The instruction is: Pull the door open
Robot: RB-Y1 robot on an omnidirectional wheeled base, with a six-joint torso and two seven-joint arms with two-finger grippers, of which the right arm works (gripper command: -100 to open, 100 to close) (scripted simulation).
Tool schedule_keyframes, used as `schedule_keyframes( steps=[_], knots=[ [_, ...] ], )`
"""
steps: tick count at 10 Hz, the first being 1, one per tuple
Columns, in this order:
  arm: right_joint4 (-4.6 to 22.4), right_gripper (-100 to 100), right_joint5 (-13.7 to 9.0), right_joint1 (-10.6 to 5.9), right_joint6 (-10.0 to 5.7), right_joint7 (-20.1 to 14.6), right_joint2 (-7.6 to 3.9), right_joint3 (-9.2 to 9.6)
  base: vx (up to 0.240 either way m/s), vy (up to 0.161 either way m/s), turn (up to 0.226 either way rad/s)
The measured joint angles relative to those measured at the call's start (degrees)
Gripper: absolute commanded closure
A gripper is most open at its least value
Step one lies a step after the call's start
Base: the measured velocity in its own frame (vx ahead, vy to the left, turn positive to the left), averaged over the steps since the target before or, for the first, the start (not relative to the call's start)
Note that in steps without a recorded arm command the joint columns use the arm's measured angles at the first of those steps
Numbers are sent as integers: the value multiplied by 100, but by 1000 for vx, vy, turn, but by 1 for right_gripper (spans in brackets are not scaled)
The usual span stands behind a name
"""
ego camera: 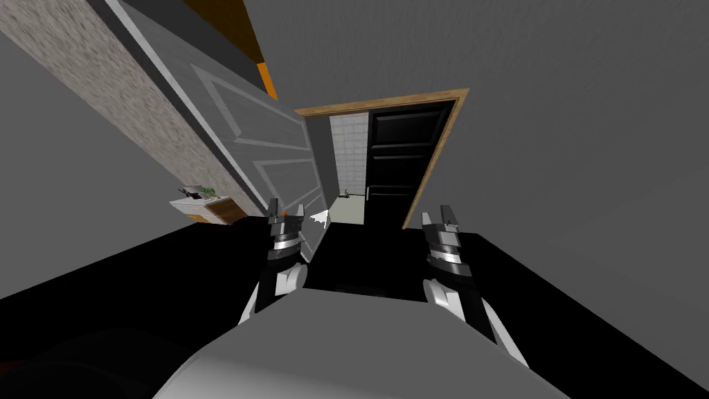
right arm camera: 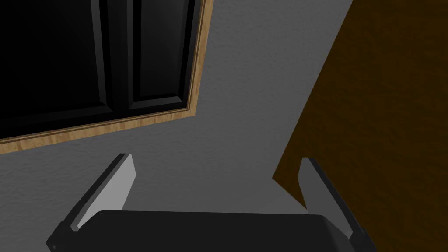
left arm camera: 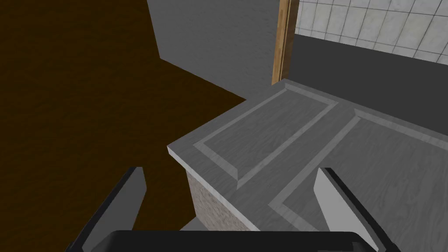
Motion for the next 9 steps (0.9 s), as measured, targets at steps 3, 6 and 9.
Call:
schedule_keyframes(
  steps=[3,6,9],
  knots=[
    [241,-100,-244,40,-139,-273,-80,-24,129,38,179],
    [522,-100,-489,93,-316,-556,-132,-29,143,19,148],
    [829,-100,-772,99,-462,-872,-199,-82,123,20,203]
  ],
)
